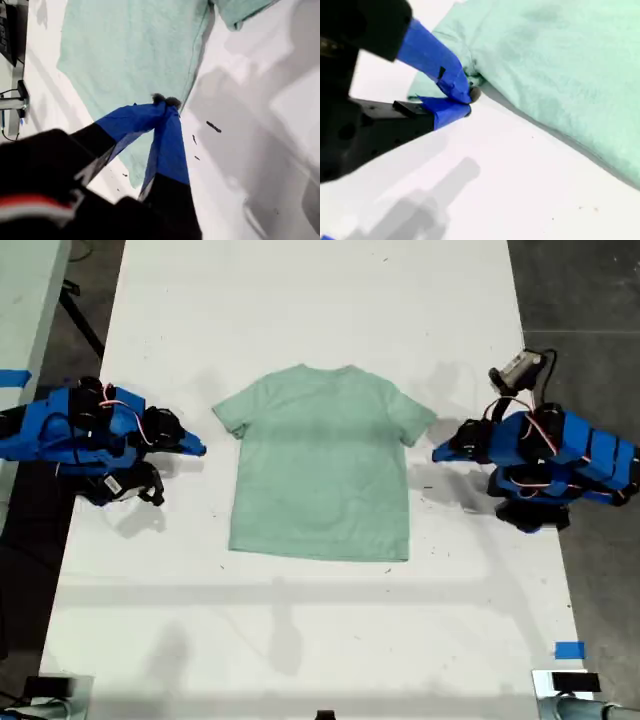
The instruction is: Fold t-shirt
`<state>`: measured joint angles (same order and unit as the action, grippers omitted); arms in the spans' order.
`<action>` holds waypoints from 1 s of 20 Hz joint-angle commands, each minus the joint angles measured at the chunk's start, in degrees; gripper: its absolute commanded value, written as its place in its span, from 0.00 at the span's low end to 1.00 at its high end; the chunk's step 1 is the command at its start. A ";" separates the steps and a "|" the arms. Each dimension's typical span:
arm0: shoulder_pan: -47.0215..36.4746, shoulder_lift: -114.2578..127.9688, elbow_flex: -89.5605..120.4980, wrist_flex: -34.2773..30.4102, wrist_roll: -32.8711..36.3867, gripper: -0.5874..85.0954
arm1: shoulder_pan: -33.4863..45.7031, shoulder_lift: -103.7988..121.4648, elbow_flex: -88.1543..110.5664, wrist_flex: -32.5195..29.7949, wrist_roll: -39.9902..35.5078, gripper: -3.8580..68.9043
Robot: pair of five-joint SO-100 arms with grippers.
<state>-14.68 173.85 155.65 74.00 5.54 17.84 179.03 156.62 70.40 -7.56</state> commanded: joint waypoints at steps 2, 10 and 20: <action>-5.36 -15.47 -15.21 -4.66 5.45 0.01 | 8.09 -14.06 -17.31 2.72 -10.28 0.04; -14.94 -39.90 -40.08 1.49 17.49 0.20 | 25.14 -35.60 -38.14 8.88 -31.46 0.29; -16.70 -44.12 -41.04 1.76 19.95 0.25 | 35.77 -46.23 -24.35 -10.11 -49.92 0.44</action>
<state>-30.59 129.81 117.77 76.20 24.96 51.59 133.95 130.96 66.18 -55.02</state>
